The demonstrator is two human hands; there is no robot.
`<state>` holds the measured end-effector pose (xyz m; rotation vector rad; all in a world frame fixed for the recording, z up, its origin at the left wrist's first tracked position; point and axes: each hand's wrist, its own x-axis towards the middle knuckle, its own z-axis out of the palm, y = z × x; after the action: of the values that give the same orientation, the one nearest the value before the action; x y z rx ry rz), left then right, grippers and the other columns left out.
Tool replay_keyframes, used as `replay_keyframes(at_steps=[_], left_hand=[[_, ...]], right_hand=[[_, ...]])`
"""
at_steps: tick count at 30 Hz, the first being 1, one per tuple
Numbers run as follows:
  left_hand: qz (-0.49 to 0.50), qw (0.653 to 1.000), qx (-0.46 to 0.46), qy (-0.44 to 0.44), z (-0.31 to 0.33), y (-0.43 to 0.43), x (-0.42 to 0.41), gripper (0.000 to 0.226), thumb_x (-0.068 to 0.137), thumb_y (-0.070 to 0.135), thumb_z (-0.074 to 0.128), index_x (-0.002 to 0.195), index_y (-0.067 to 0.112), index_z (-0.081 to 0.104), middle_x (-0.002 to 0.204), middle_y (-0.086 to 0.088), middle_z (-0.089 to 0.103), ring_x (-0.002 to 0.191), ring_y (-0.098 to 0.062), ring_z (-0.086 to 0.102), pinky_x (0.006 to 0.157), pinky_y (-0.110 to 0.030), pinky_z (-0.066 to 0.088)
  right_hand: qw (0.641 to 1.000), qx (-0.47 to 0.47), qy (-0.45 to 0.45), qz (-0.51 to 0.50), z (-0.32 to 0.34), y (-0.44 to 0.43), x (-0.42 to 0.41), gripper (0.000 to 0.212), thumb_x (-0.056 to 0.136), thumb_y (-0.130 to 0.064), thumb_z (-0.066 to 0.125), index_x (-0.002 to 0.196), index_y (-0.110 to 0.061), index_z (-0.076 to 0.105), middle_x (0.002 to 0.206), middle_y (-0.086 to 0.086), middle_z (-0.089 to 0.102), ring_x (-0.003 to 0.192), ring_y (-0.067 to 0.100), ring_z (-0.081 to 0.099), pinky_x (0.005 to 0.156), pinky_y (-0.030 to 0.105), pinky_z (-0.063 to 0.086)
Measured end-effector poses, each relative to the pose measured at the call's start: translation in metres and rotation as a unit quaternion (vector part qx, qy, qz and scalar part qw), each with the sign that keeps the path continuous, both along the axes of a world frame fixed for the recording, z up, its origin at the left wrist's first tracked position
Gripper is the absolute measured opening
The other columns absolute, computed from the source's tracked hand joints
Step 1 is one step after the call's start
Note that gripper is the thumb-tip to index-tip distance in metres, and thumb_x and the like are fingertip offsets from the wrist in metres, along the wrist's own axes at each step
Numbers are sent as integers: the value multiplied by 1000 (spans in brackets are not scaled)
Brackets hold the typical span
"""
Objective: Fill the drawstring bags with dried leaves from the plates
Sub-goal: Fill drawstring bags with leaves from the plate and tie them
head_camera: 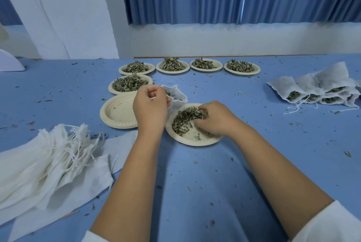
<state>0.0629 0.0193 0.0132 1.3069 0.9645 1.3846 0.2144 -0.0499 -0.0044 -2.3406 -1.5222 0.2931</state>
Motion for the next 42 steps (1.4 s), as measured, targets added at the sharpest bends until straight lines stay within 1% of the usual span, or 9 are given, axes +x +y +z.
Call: replay_keyframes(at_steps=[4, 9, 13, 18, 24, 27, 30, 37, 42], left_hand=[[1, 1000, -2, 0, -1, 2, 0, 10, 91, 9, 55, 94, 9, 64, 69, 1, 65, 59, -2, 64, 61, -17, 52], [-12, 1000, 1, 12, -1, 1, 1, 9, 92, 11, 56, 87, 16, 63, 66, 5, 65, 61, -5, 67, 67, -24, 56], [-22, 999, 3, 25, -2, 1, 1, 10, 92, 13, 57, 86, 19, 62, 58, 11, 65, 66, -10, 70, 80, -38, 60], [-29, 999, -3, 31, 0, -1, 1, 11, 92, 12, 56, 85, 20, 62, 57, 12, 65, 66, -11, 69, 82, -40, 59], [-28, 998, 4, 49, 0, -4, 1, 11, 91, 13, 55, 86, 20, 62, 57, 11, 65, 60, -4, 67, 76, -32, 58], [-31, 998, -1, 46, 0, -4, 0, 10, 91, 13, 56, 87, 20, 63, 57, 12, 65, 60, -4, 66, 75, -31, 57], [-27, 998, -2, 50, 1, -5, 0, 10, 90, 14, 57, 87, 20, 63, 60, 10, 66, 63, -7, 67, 75, -31, 58], [-24, 997, 17, 69, 1, -5, -1, 10, 90, 14, 58, 87, 19, 65, 67, 5, 68, 60, -6, 65, 68, -29, 55], [-32, 995, 32, 85, 0, -5, 1, 12, 90, 13, 59, 84, 21, 65, 70, 0, 70, 66, -12, 67, 75, -35, 59]], right_hand=[[998, 0, -31, 60, -13, 10, -7, 58, 75, -71, 59, 103, -21, 58, 110, 3, 59, 111, 27, 49, 98, 37, 39], [996, 28, -29, 81, -22, 16, -11, 83, 72, -76, 58, 139, -28, 48, 139, -1, 51, 132, 26, 39, 110, 40, 31], [992, 50, -43, 108, -18, 16, -15, 54, 78, -60, 65, 127, -37, 60, 124, -4, 62, 118, 21, 50, 102, 38, 39], [991, 69, -25, 115, -11, 6, -18, 21, 84, -29, 67, 105, -27, 73, 104, -7, 69, 97, 13, 59, 84, 33, 49], [989, 105, 22, 101, -8, 0, -14, 18, 82, -14, 70, 96, -25, 73, 91, -5, 69, 84, 11, 58, 73, 26, 47], [986, 129, 68, 75, -4, -1, -10, 20, 80, -17, 75, 90, -32, 66, 77, -12, 59, 68, 0, 52, 60, 18, 40], [976, 160, 144, 37, 4, -3, -6, 31, 78, -20, 80, 98, -33, 59, 81, -10, 66, 60, -3, 54, 53, 12, 41], [925, 251, 285, -35, 21, -12, -1, 23, 76, -21, 83, 96, -18, 73, 87, -7, 71, 84, 7, 67, 74, 15, 54], [861, 321, 388, -74, 26, -15, 3, 17, 76, -19, 82, 91, -19, 74, 86, -3, 75, 77, 3, 69, 74, 18, 55]])
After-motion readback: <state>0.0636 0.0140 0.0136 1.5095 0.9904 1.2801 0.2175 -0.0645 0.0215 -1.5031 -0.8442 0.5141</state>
